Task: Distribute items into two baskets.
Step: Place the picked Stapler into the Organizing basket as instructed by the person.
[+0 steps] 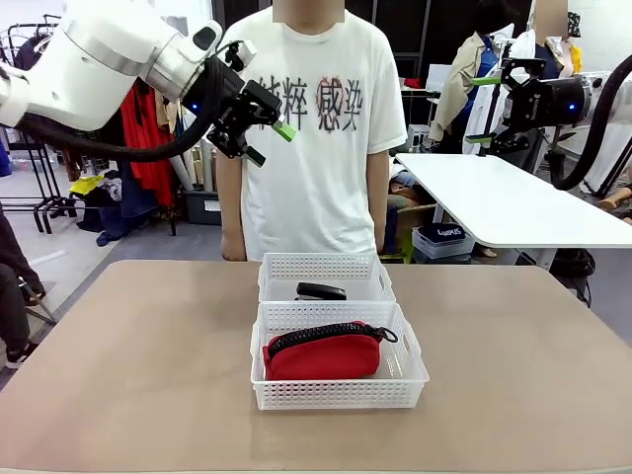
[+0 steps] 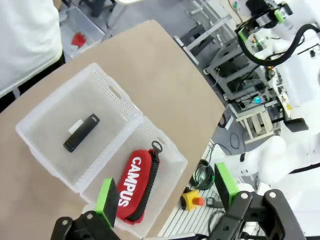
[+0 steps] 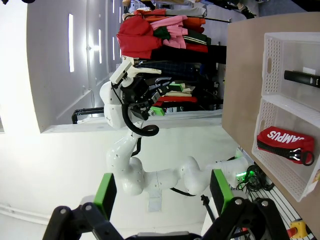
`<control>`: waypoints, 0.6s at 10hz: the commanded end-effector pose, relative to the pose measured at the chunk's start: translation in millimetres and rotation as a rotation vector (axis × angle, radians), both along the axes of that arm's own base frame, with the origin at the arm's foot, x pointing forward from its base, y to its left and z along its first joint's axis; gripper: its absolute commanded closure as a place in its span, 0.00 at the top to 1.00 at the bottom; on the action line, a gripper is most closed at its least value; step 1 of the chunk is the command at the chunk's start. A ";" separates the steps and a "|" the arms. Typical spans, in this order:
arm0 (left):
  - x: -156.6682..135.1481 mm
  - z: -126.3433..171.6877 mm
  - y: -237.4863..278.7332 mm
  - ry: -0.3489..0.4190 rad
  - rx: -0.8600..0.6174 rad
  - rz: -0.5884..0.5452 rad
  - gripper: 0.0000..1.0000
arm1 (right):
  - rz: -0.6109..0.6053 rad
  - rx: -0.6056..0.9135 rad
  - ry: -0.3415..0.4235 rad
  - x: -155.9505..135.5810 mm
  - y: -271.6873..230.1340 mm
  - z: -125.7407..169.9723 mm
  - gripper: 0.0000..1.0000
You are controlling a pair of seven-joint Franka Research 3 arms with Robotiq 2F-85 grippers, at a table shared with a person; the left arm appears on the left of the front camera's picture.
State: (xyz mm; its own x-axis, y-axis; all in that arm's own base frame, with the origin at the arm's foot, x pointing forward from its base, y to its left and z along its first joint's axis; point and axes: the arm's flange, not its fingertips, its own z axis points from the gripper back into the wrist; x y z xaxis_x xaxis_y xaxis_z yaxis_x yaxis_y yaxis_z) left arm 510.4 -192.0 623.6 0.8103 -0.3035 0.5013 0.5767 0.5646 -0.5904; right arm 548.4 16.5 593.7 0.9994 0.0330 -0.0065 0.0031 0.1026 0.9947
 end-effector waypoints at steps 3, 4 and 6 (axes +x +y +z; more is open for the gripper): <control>10.6 1.1 -12.5 0.044 -0.009 -0.002 1.00 | -0.006 -0.001 -0.005 -0.5 0.9 2.9 1.00; 10.6 1.1 -12.5 0.044 -0.009 -0.002 1.00 | -0.006 -0.001 -0.005 -0.5 0.9 2.9 1.00; 15.5 -1.3 0.4 0.198 -0.119 0.087 1.00 | -0.006 -0.001 -0.005 -0.5 0.9 2.9 1.00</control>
State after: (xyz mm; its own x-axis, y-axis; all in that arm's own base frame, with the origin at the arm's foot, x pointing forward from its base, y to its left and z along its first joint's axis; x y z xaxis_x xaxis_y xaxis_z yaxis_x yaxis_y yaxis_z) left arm 521.5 -204.2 618.2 0.8593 -0.2655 0.4372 0.5070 0.5550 -0.6594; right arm 548.4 16.5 593.6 0.9994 0.0331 -0.0066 0.0032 0.1026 0.9947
